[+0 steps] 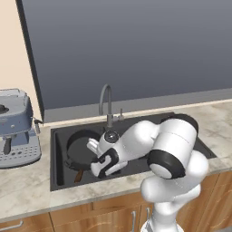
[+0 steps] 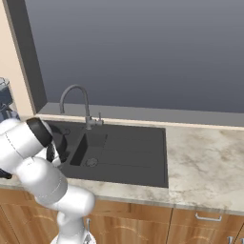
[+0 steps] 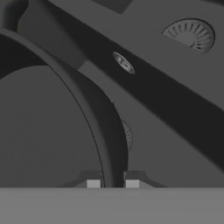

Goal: Move the pot and pan from the stove into the sink.

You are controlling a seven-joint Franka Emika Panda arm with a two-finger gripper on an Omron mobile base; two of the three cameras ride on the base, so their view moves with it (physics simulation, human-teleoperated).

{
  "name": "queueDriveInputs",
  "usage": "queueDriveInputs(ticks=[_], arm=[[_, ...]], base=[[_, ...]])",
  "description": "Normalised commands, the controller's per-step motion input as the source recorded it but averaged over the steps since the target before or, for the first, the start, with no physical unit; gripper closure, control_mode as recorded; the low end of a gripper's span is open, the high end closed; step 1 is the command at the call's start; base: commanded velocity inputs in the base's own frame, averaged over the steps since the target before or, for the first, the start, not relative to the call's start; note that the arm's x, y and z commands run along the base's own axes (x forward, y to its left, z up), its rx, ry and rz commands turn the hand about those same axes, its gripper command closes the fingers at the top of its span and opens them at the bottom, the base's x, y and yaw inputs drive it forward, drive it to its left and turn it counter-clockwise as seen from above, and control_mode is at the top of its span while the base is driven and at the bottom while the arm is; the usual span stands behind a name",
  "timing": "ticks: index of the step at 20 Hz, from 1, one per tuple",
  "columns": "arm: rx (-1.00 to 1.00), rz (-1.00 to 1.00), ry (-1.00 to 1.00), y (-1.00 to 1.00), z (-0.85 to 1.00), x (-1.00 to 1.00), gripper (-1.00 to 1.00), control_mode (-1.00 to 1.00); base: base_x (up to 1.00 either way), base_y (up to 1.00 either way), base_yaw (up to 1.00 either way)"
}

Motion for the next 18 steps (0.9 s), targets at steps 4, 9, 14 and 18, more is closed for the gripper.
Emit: queueDriveInputs(ticks=[4, 9, 14, 18], arm=[[-0.01, -0.05, 0.0, 0.24, -0.12, 0.11, 1.0, -1.0], [-0.02, -0.04, 0.0, 0.21, -0.09, 0.09, 1.0, -1.0], [0.0, 0.0, 0.0, 0.0, 0.0, 0.0, -1.0, -1.0], [0.03, -0.02, 0.0, 0.0, 0.16, 0.0, -1.0, -1.0]], base=[[0.0, 0.0, 0.0], [0.0, 0.0, 0.0], [0.0, 0.0, 0.0], [0.0, 0.0, 0.0]])
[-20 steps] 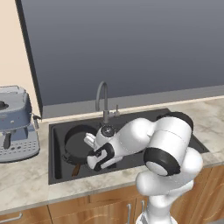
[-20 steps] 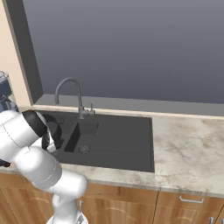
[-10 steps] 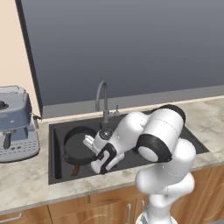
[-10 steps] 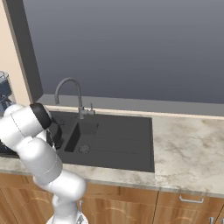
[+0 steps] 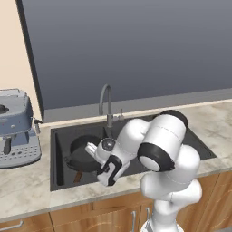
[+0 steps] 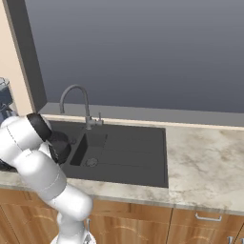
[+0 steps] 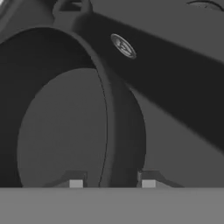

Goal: Move the pot and pan from the stove into the sink.

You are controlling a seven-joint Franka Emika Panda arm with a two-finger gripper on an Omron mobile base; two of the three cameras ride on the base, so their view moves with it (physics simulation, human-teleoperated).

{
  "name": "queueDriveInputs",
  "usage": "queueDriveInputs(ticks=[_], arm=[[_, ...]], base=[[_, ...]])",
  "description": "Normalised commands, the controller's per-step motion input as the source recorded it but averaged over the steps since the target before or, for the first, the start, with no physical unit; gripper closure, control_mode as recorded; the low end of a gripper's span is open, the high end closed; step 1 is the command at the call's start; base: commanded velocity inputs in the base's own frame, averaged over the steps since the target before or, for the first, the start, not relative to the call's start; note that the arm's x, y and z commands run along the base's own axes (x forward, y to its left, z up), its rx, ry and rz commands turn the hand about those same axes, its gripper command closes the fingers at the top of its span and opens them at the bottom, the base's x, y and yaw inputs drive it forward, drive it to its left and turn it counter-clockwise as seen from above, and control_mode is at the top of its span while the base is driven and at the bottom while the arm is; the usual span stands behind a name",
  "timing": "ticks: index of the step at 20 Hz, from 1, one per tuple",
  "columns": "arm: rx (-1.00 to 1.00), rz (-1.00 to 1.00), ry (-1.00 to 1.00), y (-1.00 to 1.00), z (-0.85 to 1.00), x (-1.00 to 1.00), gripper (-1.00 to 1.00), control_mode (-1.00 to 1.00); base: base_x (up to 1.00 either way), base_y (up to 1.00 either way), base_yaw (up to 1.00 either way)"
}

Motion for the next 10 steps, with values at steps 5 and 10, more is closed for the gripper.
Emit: queueDriveInputs(ticks=[5, 10], arm=[[0.11, -0.04, 0.0, 0.0, 0.7, 0.0, -1.0, -1.0], [0.14, -0.03, 0.0, 0.0, 0.93, 0.0, -1.0, -1.0]], base=[[0.0, 0.0, 0.0], [0.0, 0.0, 0.0]])
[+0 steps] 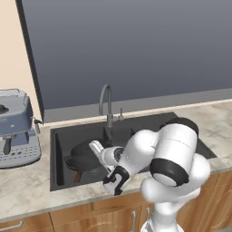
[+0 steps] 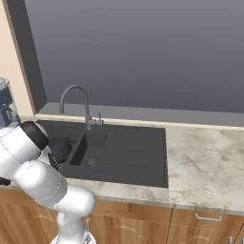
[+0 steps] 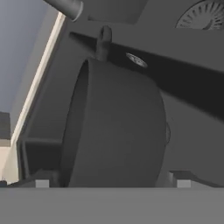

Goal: Move the pot and pan from the stove into the sink.

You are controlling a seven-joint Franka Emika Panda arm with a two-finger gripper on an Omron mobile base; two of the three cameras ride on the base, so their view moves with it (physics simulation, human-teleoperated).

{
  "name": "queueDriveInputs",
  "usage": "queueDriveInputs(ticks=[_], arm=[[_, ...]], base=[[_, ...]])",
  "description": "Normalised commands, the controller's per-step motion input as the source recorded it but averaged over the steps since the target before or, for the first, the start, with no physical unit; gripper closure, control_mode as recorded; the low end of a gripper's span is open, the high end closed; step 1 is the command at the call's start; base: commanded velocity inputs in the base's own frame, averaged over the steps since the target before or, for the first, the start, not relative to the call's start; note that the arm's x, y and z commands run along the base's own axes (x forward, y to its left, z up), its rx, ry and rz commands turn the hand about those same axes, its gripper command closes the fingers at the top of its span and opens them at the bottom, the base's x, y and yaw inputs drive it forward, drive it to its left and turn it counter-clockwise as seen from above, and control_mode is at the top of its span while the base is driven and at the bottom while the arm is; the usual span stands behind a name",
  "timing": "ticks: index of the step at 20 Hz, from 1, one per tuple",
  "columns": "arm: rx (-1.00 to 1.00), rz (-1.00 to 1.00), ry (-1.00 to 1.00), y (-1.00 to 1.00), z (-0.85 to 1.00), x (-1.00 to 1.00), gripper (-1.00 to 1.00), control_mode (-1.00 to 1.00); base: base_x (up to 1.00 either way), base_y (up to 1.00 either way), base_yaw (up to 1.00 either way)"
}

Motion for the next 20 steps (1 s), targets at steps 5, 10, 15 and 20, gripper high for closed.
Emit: queueDriveInputs(ticks=[5, 10, 15, 20], arm=[[0.13, -0.01, 0.0, 0.04, 0.97, -0.01, -1.0, -1.0], [0.06, 0.0, 0.03, 0.06, 1.0, -0.08, -1.0, -1.0], [0.01, -0.03, 0.06, -0.08, 0.92, -0.38, -1.0, -1.0], [0.02, 0.0, -0.05, -0.16, 0.71, -0.73, -1.0, -1.0]], base=[[0.0, 0.0, 0.0], [0.0, 0.0, 0.0], [0.0, 0.0, 0.0], [0.0, 0.0, 0.0]])
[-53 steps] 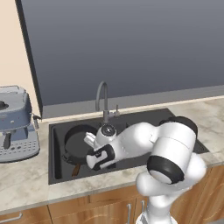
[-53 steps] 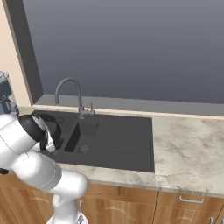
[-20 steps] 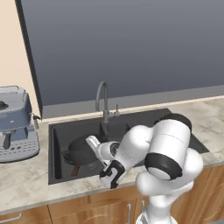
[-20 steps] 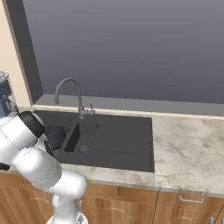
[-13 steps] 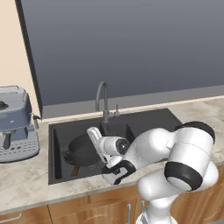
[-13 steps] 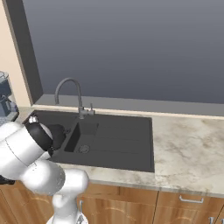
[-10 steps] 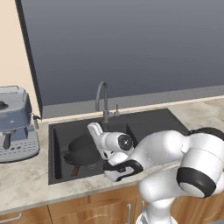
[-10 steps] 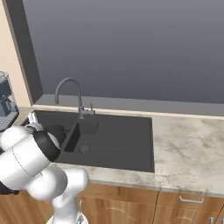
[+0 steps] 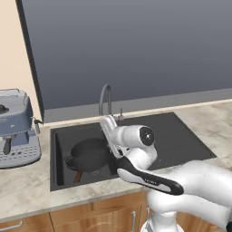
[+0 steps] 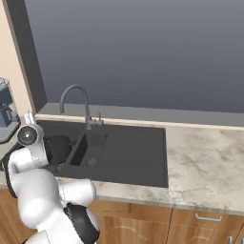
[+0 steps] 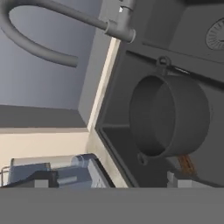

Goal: Move the pot and pan from the stove into the sink.

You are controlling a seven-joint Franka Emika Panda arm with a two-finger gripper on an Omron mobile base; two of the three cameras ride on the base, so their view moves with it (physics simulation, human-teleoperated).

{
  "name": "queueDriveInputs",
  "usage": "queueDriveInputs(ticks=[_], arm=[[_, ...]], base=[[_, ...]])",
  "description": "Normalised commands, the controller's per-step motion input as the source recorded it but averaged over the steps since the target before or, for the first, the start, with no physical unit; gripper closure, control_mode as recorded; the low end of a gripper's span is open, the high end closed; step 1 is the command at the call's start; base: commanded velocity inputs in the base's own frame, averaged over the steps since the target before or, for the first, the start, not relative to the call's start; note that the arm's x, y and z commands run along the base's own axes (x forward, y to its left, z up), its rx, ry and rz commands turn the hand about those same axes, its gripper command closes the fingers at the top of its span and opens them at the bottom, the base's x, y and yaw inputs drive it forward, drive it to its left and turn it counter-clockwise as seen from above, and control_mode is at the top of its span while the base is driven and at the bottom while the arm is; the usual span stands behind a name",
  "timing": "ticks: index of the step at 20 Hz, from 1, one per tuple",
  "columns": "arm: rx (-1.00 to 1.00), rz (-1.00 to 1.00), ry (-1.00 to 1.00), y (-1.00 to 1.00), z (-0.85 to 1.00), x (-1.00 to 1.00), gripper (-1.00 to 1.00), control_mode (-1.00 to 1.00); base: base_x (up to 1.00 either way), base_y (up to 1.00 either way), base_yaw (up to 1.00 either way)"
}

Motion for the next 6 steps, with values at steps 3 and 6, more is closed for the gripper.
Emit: queueDriveInputs(ticks=[3, 6], arm=[[0.05, 0.03, -0.14, -0.13, 0.68, -0.87, -1.0, -1.0], [0.07, 0.06, -0.18, -0.14, 0.67, -0.9, -1.0, -1.0]], base=[[0.0, 0.0, 0.0], [0.0, 0.0, 0.0]])
